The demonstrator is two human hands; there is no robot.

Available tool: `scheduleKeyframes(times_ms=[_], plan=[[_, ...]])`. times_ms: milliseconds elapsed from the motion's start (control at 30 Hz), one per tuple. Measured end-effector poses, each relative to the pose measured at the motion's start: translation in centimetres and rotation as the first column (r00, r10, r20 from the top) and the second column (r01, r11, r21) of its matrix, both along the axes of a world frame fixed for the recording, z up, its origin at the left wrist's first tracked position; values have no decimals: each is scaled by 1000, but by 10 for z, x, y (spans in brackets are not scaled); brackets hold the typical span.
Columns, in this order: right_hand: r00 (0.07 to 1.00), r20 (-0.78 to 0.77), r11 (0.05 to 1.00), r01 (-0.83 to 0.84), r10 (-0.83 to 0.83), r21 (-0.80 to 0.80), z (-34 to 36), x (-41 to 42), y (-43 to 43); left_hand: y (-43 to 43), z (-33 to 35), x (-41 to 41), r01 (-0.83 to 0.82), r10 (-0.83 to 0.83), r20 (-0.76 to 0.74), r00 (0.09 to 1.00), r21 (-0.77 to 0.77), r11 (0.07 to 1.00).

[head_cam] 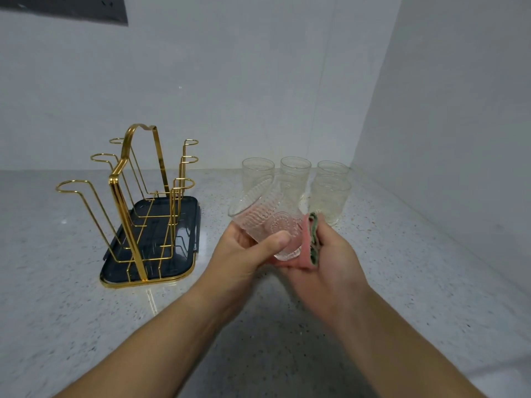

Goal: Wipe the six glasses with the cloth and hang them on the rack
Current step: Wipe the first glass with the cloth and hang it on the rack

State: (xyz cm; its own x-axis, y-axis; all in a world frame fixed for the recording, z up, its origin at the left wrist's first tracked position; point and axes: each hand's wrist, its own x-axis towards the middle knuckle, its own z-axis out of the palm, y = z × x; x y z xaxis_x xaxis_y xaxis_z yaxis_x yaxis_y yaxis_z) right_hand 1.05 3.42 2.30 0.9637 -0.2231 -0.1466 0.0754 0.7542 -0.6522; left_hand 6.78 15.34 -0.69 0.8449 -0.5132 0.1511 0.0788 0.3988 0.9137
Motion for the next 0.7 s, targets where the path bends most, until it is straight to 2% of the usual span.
scheduleKeyframes(times_ms=[133,267,367,500,600,700], plan=[[999,18,996,-51,50,73,-8,3,10,1,-3,2,-65,64,-39,997,-11,998],[992,-11,992,-126,126,-28,-19,-9,16,1,-3,6,-88,86,-72,994,-34,996],[999,-17,989,-38,35,-144,-17,-8,7,0,-2,3,-41,41,-36,999,-21,999],[991,45,975,135,-129,-176,-6,3,-9,-4,0,-5,3,-4,91,996,6,1000],[990,54,976,140,-133,-164,-2,9,-4,-4,-3,-4,-15,12,123,992,19,1000],[996,43,983,88,-82,-159,-15,9,6,-3,-3,0,-57,56,91,994,0,998]])
